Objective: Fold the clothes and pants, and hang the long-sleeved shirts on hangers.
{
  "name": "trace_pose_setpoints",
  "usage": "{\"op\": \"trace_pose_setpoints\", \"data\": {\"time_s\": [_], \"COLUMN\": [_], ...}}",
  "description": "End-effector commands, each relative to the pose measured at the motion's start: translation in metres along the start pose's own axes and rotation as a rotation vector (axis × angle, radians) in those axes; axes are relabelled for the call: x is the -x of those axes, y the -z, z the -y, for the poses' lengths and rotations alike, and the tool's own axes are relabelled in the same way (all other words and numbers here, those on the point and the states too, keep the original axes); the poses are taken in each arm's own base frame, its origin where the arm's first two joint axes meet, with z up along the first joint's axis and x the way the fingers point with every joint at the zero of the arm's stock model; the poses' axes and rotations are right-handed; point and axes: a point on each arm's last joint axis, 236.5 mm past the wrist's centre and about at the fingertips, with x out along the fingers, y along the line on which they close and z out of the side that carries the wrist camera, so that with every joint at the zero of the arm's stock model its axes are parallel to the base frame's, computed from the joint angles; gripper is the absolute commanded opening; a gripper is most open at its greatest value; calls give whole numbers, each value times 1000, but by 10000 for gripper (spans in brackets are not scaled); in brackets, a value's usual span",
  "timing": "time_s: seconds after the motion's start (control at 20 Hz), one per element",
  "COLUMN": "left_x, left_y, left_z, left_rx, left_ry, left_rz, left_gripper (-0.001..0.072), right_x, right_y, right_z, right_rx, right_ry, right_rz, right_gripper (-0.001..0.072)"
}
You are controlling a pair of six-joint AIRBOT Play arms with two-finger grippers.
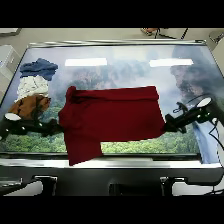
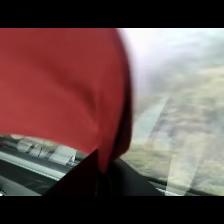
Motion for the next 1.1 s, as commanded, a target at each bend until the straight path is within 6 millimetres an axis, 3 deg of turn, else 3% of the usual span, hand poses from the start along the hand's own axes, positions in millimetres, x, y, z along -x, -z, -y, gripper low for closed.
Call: {"op": "trace_pose_setpoints", "data": {"time_s": [0.0,0.05,0.15,0.25,0.3,0.35,0.4,0.5,0.6,0.7,0.9,1.0,1.05], "left_x": [70,117,228,345,386,418,439,472,491,498,497,488,477], "left_y": [-47,-68,-74,-36,-6,29,60,115,150,166,167,151,134], "left_z": [67,113,217,304,335,361,380,408,418,422,421,409,397], "left_rx": [-203,-305,-536,-786,-877,-959,-1005,-1037,-1067,-1081,-1058,-1017,-975], "left_ry": [22,46,105,33,-7,-45,-60,-28,-36,-45,-39,-75,-93], "left_rz": [183,327,635,980,1114,1233,1323,1499,1617,1665,1650,1590,1522], "left_gripper": [23,23,24,24,24,24,24,22,21,21,20,20,20], "right_x": [87,138,262,387,434,465,484,501,510,517,527,522,515], "right_y": [-30,-42,-26,26,66,104,143,204,244,267,280,264,244], "right_z": [-59,-86,-143,-182,-202,-217,-231,-246,-255,-260,-266,-260,-252], "right_rx": [186,279,564,622,623,631,650,667,658,659,664,634,591], "right_ry": [-6,19,174,343,364,367,355,313,251,216,189,191,194], "right_rz": [252,422,774,1186,1375,1518,1634,1775,1868,1931,1993,1946,1886], "right_gripper": [34,34,35,35,35,35,36,35,34,34,33,33,33]}}
